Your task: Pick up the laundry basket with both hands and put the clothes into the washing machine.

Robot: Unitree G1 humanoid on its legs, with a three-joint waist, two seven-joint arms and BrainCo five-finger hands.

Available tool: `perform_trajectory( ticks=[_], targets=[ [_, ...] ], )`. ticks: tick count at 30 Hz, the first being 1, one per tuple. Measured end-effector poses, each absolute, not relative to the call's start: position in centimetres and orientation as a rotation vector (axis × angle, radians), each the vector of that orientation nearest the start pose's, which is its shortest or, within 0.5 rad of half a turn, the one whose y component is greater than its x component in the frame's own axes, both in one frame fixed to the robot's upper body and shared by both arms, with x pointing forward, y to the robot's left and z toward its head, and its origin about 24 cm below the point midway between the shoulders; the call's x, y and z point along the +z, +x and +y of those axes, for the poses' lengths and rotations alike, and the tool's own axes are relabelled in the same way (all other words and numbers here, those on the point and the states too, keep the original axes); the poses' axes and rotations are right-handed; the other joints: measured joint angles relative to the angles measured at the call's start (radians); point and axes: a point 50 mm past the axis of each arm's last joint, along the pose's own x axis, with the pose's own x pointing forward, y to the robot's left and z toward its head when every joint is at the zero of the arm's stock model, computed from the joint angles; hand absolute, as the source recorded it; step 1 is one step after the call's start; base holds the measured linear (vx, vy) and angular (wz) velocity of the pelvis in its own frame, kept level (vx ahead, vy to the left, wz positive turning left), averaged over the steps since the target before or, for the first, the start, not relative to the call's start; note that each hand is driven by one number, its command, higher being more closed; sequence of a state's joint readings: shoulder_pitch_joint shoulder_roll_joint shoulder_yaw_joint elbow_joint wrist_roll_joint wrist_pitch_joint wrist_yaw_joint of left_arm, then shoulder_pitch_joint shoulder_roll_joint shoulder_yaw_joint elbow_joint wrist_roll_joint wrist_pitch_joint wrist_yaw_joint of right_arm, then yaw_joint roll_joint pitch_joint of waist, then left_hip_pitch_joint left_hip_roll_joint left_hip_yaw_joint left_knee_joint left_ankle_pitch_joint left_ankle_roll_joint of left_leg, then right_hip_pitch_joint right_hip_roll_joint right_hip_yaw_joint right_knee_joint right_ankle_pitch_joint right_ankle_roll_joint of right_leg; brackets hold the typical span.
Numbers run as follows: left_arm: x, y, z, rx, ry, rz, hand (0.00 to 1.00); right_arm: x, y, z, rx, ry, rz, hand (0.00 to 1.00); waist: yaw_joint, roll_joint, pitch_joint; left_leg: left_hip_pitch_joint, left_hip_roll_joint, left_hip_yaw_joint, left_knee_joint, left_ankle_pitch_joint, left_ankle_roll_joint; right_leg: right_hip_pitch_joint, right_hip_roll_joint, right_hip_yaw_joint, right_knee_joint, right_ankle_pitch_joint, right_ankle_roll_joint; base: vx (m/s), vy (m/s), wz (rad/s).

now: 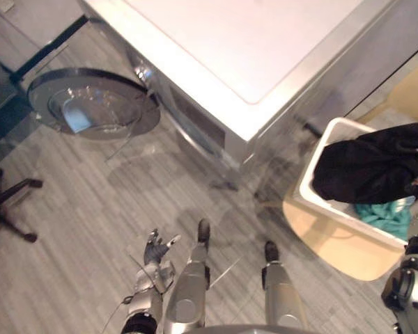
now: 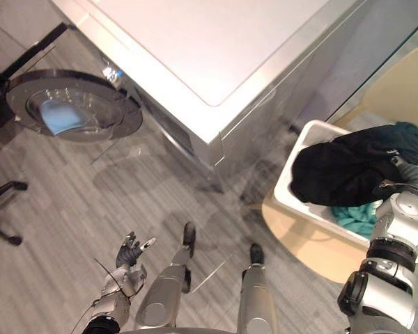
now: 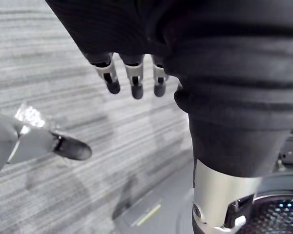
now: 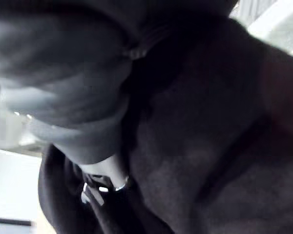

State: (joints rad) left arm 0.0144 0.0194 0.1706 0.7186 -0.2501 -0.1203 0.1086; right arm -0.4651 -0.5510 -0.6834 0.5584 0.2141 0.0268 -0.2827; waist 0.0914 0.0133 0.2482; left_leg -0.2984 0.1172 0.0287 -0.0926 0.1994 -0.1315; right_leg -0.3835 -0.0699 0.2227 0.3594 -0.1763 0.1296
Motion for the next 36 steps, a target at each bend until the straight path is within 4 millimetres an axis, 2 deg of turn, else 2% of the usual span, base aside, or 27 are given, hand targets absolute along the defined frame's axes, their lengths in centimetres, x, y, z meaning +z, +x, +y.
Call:
perform_trajectory(
  ticks=[2,5,9,12,15,19,21,24,26,27,29,30,31,34,36],
  targets=[
    [-11.0,17.4,20.1,0.396,-0.205,0.638,0.00,14.6,24.6,-40.9,-1.020,0.081,-0.262,1.00,-0.011,-0.015,-0.048,0.043,0.011,0.005,-0.001,-0.018,-0.001,0.064,0.004,-0.001,-0.057,0.015,-0.003,0.11,-0.012,-0.13],
    [-11.8,15.8,20.9,0.441,-0.193,0.690,0.00,15.9,23.1,-40.3,-1.037,0.049,-0.378,1.00,-0.023,-0.026,-0.104,0.080,0.023,0.028,-0.002,-0.039,-0.005,0.111,0.010,0.010,-0.104,0.027,-0.009,0.08,-0.009,-0.20],
    [-12.9,13.2,21.9,0.492,-0.164,0.778,0.00,15.7,21.3,-39.6,-1.070,0.040,-0.436,1.00,-0.031,-0.041,-0.178,0.131,0.048,0.049,-0.002,-0.060,-0.018,0.173,0.029,0.026,-0.158,0.045,-0.022,0.07,-0.029,-0.21],
    [-13.3,12.1,22.1,0.521,-0.174,0.810,0.00,15.9,20.6,-38.9,-1.066,0.033,-0.469,1.00,-0.050,-0.041,-0.209,0.142,0.060,0.051,-0.004,-0.065,-0.024,0.190,0.039,0.024,-0.173,0.048,-0.027,0.02,-0.026,-0.04],
    [-13.6,11.1,22.3,0.553,-0.186,0.838,0.00,16.6,19.4,-37.9,-1.062,0.026,-0.545,1.00,-0.055,-0.039,-0.236,0.164,0.068,0.052,-0.004,-0.071,-0.032,0.217,0.044,0.025,-0.189,0.051,-0.031,0.01,-0.020,-0.03],
    [-13.7,10.4,22.6,0.602,-0.213,0.844,0.00,17.5,17.5,-35.1,-1.009,0.031,-0.689,1.00,-0.060,-0.040,-0.291,0.172,0.073,0.049,-0.005,-0.078,-0.037,0.225,0.053,0.021,-0.207,0.050,-0.031,0.00,-0.009,0.00],
    [-13.8,10.2,22.4,0.605,-0.221,0.848,0.00,17.8,17.0,-33.5,-0.970,0.043,-0.744,1.00,-0.076,-0.040,-0.310,0.172,0.070,0.036,-0.005,-0.079,-0.037,0.230,0.051,0.016,-0.210,0.051,-0.031,0.02,-0.014,0.07],
    [-13.5,10.5,22.2,0.599,-0.223,0.827,0.00,16.5,16.3,-31.3,-0.904,0.106,-0.743,1.00,-0.083,-0.045,-0.338,0.175,0.068,0.020,-0.004,-0.079,-0.037,0.243,0.049,0.002,-0.216,0.051,-0.031,0.02,-0.008,0.14],
    [-13.0,11.4,21.8,0.576,-0.222,0.783,0.00,15.4,16.1,-29.7,-0.840,0.194,-0.719,1.00,-0.085,-0.045,-0.350,0.176,0.066,0.003,-0.004,-0.079,-0.036,0.254,0.048,-0.008,-0.220,0.051,-0.031,0.00,-0.005,0.16],
    [-12.3,12.3,21.5,0.540,-0.209,0.742,0.00,14.6,16.2,-28.3,-0.777,0.231,-0.685,1.00,-0.086,-0.044,-0.352,0.185,0.062,-0.002,-0.004,-0.079,-0.036,0.266,0.046,-0.014,-0.221,0.050,-0.031,-0.02,0.003,0.13],
    [-11.0,13.8,20.8,0.484,-0.195,0.665,0.00,13.9,16.5,-26.8,-0.700,0.256,-0.643,1.00,-0.083,-0.041,-0.358,0.191,0.054,-0.012,-0.007,-0.079,-0.036,0.279,0.036,-0.024,-0.223,0.047,-0.026,-0.05,0.017,0.21],
    [-8.4,15.8,20.0,0.423,-0.204,0.515,0.00,13.6,16.6,-25.1,-0.612,0.288,-0.620,1.00,-0.082,-0.039,-0.360,0.191,0.045,-0.026,-0.009,-0.081,-0.035,0.288,0.031,-0.034,-0.224,0.043,-0.020,-0.07,0.016,0.30],
    [-6.8,16.8,19.6,0.394,-0.213,0.426,0.00,13.6,16.7,-24.2,-0.559,0.315,-0.614,1.00,-0.080,-0.040,-0.360,0.193,0.041,-0.030,-0.009,-0.081,-0.035,0.293,0.028,-0.039,-0.224,0.043,-0.019,-0.06,0.011,0.22],
    [-1.7,18.4,18.8,0.334,-0.252,0.177,0.00,14.5,16.8,-21.6,-0.402,0.367,-0.635,1.00,-0.076,-0.041,-0.361,0.207,0.038,-0.030,-0.004,-0.080,-0.033,0.310,0.015,-0.040,-0.227,0.050,-0.017,-0.01,0.008,0.03],
    [0.7,18.8,18.7,0.316,-0.263,0.060,0.00,15.2,16.7,-20.3,-0.316,0.399,-0.659,1.00,-0.076,-0.043,-0.364,0.214,0.038,-0.029,-0.003,-0.080,-0.033,0.316,0.015,-0.040,-0.228,0.049,-0.017,0.00,0.000,0.00]
  ],
)
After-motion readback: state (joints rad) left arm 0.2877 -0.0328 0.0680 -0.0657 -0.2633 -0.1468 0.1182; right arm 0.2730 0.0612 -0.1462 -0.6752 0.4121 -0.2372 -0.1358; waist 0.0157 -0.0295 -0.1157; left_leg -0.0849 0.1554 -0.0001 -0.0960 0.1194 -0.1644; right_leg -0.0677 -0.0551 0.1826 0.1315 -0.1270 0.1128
